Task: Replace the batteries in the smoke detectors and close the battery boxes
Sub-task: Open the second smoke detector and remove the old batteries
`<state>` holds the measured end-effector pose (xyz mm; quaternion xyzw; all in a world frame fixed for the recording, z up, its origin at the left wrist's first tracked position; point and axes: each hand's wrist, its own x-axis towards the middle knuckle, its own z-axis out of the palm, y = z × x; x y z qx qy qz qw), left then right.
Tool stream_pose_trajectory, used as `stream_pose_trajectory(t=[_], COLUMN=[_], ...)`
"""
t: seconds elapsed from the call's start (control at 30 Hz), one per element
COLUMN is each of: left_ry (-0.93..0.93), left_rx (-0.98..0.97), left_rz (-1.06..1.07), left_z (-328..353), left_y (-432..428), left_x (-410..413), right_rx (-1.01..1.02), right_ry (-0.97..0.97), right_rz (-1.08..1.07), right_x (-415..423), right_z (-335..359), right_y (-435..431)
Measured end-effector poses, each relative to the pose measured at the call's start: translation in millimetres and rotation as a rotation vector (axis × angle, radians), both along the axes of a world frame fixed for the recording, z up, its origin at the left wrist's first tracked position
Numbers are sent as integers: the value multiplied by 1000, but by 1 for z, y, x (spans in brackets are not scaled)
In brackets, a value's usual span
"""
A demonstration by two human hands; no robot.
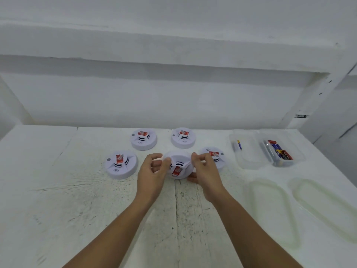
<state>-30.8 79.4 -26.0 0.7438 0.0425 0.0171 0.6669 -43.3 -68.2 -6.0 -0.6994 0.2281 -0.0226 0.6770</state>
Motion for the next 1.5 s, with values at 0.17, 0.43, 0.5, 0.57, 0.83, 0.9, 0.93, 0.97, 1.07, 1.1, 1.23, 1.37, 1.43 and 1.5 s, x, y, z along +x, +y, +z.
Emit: stream_pose_trajectory(t=[0.17, 0.43, 0.5, 0.57, 0.83, 0.9, 0.93, 0.97, 1.07, 1.1, 1.23, 1.37, 1.43, 1.5], left_ry=[-15, -95, -116, -104, -152, -159, -156, -152, -148, -136, -93, -120, -135, -126], left_rx=[79, 141, 165, 183, 534, 624, 643, 652, 638, 618, 512, 530, 560, 572], left_rz=[-128, -277, -307, -335, -575, -593, -602, -611, -625, -630, -638, -659, -673, -689], left_z=[-7, -25, -23, -21, -15, -17, -18, -18, -17, -17, -23, -21, -21, -22], left_y=[-2, 8, 10, 11, 16, 15, 13, 12, 8, 8, 11, 11, 10, 10], left_x=[-16, -38, -37, -36, -50, -49, -48, -46, -40, -37, -26, -27, -29, -31], right_rx=[-271, -460, -470, -521, -714, -802, -846, -884, -991, -1025, -1094, -1083, -1020, -982], right_ry=[-114, -122, -131, -149, -195, -199, -202, -213, -270, -287, -305, -289, -281, -274], right_rz=[-46, 141, 142, 166, 260, 329, 373, 420, 564, 607, 714, 721, 706, 703], right_x=[-31, -63, -66, -67, -74, -77, -79, -79, -77, -75, -72, -72, -71, -69], right_z=[-6, -26, -25, -25, -24, -22, -20, -18, -13, -12, -12, -11, -8, -5], right_y=[-11, -17, -17, -18, -22, -24, -25, -27, -34, -36, -40, -39, -40, -43])
